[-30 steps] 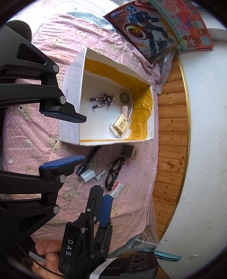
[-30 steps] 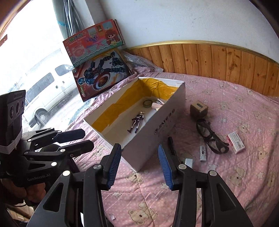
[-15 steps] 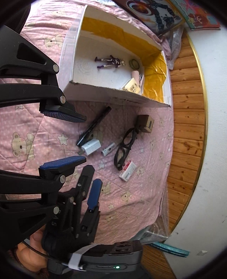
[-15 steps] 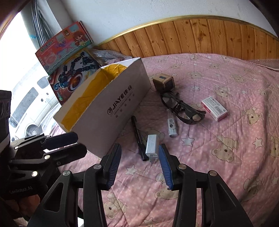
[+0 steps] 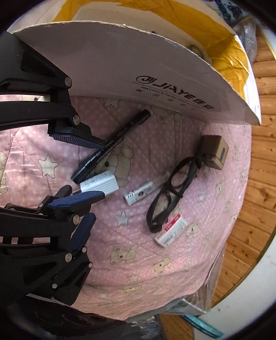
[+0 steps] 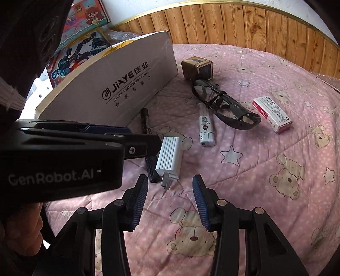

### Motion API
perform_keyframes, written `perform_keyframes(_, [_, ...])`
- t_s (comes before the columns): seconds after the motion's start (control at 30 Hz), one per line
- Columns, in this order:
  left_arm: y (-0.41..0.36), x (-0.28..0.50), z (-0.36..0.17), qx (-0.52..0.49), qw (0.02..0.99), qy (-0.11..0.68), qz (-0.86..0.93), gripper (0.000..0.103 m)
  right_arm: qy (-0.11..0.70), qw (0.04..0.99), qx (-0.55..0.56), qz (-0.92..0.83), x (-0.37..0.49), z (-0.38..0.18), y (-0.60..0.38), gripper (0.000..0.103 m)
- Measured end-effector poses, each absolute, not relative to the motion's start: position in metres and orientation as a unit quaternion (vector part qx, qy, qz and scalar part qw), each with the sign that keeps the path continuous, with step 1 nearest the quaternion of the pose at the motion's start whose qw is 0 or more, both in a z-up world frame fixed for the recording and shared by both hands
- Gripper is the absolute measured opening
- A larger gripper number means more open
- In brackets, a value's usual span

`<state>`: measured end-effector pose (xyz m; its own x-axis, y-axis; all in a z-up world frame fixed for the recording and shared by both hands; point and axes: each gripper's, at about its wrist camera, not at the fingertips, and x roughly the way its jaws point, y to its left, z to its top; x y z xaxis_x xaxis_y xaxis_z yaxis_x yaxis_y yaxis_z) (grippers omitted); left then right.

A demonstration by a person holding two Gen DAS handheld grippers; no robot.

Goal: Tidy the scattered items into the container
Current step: 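Grasp the black marker with the left tool while the right tool grasps the white charger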

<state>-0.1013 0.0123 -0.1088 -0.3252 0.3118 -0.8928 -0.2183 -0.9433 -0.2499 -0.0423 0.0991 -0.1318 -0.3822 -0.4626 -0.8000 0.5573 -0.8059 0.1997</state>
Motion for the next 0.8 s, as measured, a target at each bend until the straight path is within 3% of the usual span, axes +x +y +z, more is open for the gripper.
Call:
perform_keyframes(0.07, [0.01,-0.108,-0.119,-0.569,0.157,-0.05,0.806,0.044,0.043,0.305,0.462,-0.832,-0.05,-0.139,0.096,0.045])
perform_keyframes(0.13, [0.007,-0.114,-0.124,-0.566,0.156,-0.069,0.807,0.054,0.03,0.307,0.46,-0.833,-0.056,-0.143,0.094,0.045])
perform_keyframes(0.2, [0.005,-0.121,-0.128,-0.564,0.15,-0.081,0.808,0.056,0.024,0.303,0.46,-0.835,-0.06,-0.147,0.093,0.045])
perform_keyframes(0.3, [-0.001,-0.128,-0.136,-0.575,0.127,-0.09,0.804,0.054,0.033,0.278,0.481,-0.831,-0.067,-0.147,0.094,0.023])
perform_keyframes(0.53, [0.004,-0.128,-0.145,-0.575,0.125,-0.091,0.803,0.058,0.024,0.249,0.505,-0.826,-0.074,-0.147,0.109,0.023])
perform_keyframes(0.7, [0.028,-0.131,-0.146,-0.562,0.113,-0.029,0.819,0.065,0.027,0.258,0.496,-0.829,-0.073,-0.151,0.107,0.024])
perform_keyframes(0.77, [0.035,-0.127,-0.146,-0.546,0.107,0.011,0.831,0.057,0.018,0.255,0.504,-0.825,-0.079,-0.149,0.108,0.023])
perform_keyframes(0.8, [0.038,-0.124,-0.145,-0.535,0.106,0.031,0.838,0.034,0.013,0.253,0.508,-0.823,-0.079,-0.148,0.107,0.023])
